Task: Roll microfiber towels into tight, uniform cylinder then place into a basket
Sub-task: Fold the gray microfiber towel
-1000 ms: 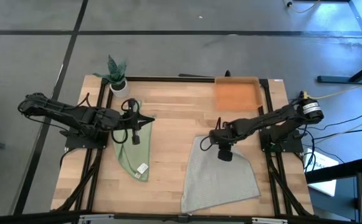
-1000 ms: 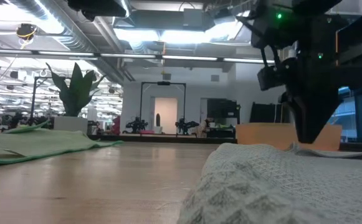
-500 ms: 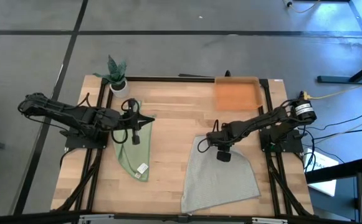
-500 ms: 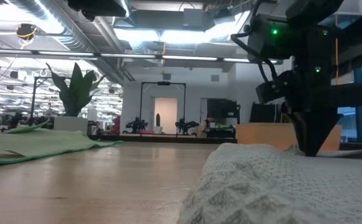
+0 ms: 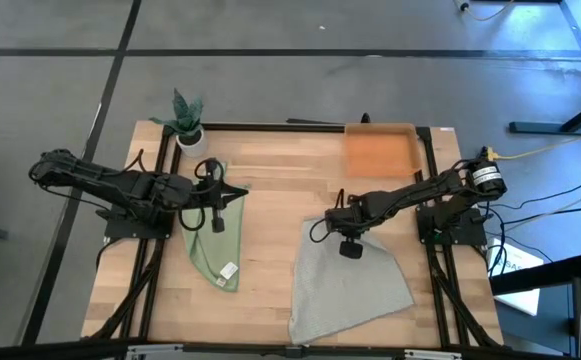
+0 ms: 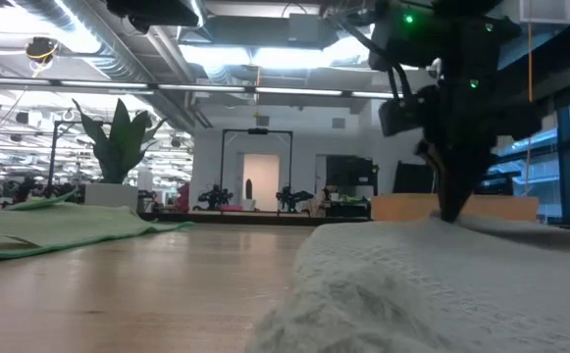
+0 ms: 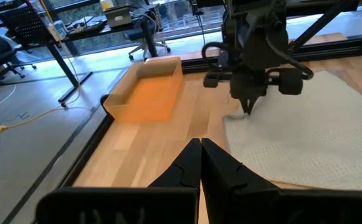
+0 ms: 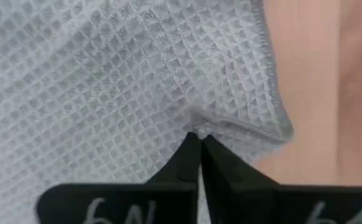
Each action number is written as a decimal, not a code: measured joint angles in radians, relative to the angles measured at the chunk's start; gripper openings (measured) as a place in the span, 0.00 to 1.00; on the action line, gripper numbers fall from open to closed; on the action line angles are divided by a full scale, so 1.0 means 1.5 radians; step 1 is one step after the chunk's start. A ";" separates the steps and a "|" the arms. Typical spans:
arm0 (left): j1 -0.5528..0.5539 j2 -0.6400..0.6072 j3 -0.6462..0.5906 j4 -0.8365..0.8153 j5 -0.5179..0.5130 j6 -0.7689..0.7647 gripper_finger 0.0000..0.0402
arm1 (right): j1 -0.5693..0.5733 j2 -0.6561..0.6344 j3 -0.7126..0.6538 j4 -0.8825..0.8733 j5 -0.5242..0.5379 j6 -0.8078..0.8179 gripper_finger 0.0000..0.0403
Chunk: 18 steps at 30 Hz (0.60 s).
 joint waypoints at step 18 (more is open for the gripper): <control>0.000 0.000 0.000 -0.003 0.000 0.000 0.00 | -0.140 0.004 0.044 0.207 -0.004 -0.165 0.02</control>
